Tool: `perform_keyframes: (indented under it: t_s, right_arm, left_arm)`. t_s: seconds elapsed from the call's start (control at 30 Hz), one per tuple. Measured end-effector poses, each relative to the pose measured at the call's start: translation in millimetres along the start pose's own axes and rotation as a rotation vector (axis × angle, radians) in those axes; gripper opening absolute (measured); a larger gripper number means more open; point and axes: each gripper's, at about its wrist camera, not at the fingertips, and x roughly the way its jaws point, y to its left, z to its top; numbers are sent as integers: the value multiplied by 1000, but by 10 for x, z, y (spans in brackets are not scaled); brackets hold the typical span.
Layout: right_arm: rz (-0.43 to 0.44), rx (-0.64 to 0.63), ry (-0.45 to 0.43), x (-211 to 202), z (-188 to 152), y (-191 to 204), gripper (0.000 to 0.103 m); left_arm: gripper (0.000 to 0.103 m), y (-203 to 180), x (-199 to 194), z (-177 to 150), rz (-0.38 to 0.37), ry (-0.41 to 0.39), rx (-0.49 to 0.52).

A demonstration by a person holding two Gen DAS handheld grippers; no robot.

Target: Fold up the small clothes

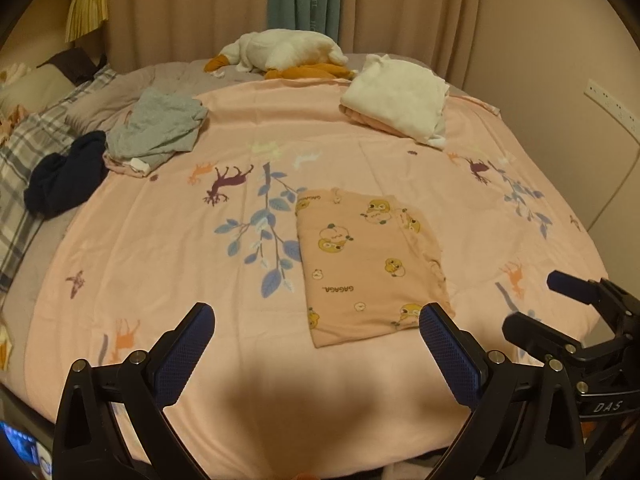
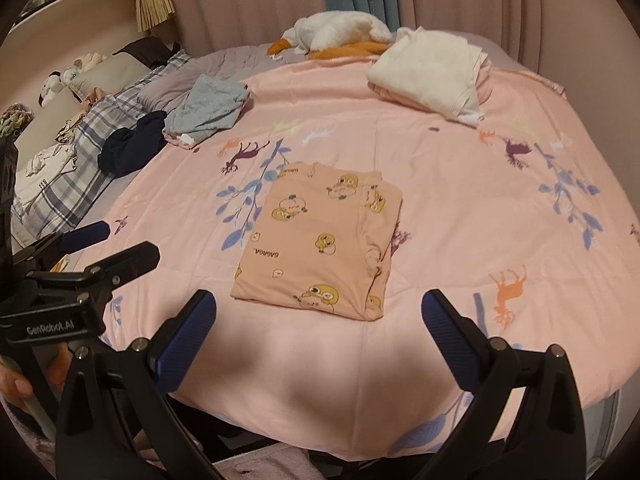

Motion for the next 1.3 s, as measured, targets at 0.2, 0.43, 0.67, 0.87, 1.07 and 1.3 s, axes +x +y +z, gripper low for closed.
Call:
perform_keyframes:
  t_s: [0.2,0.43,0.67,0.87,1.07,1.3]
  right_arm:
    - [-51,-3,15,120,-49,2,103]
    - [-44,16,30,170,-88,21,103]
    - [-47,19,26,160,-90,35,103]
    - [-43,21,31,180,-91,35,103]
    - [-43,19,31,186,-104,47,103]
    - [-39,20,31,184,-111,50,103]
  left_arm:
    - [101,-34,44,-24,44,36,-11]
    - [101,-54,104,-62,69,70,-5]
    - [101,-40,144,-72,74,92,-11]
    - [101,-37,156,-71,80,98,-13]
    - [101,-39,162,-73,80,100,-12]
    - [101,-44,158,-78,77,100,-15]
